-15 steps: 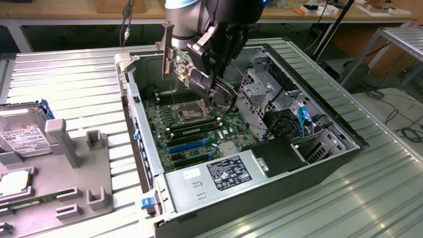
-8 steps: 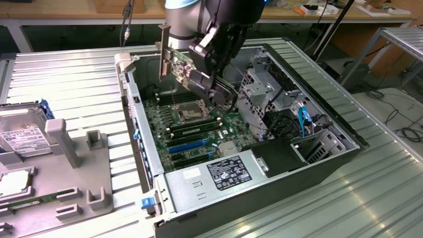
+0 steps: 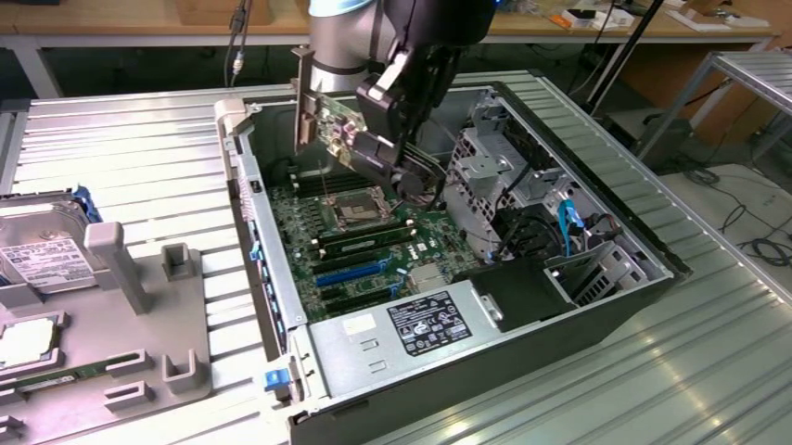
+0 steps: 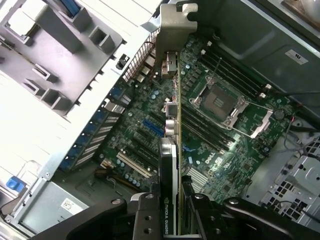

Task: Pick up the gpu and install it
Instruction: 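Insert the gpu into the slot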

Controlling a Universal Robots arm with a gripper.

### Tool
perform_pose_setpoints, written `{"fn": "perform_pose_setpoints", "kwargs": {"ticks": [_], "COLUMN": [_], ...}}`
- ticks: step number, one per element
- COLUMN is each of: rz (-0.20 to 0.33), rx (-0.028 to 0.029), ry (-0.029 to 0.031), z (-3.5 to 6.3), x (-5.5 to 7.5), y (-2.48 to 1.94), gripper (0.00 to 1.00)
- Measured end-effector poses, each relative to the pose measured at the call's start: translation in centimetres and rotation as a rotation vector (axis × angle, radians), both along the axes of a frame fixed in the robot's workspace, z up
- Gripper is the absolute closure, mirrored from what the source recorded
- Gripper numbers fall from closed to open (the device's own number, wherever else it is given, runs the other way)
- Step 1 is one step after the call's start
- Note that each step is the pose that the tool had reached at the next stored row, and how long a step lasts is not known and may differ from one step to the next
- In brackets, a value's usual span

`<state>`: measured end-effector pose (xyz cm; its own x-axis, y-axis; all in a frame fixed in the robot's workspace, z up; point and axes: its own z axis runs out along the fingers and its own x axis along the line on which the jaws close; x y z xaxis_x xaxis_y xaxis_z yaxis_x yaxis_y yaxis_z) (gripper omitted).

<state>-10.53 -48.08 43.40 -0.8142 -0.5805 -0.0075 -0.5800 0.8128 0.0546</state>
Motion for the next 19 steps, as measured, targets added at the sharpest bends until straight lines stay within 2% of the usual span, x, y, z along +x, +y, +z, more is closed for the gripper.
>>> {"fn": "perform_pose_setpoints", "kwargs": {"ticks": [19], "rz": [0.15], "rx": [0.0], "ry": [0.0], "z": [0.0], "x": [0.0], "y": [0.0], "gripper": [0.73]}}
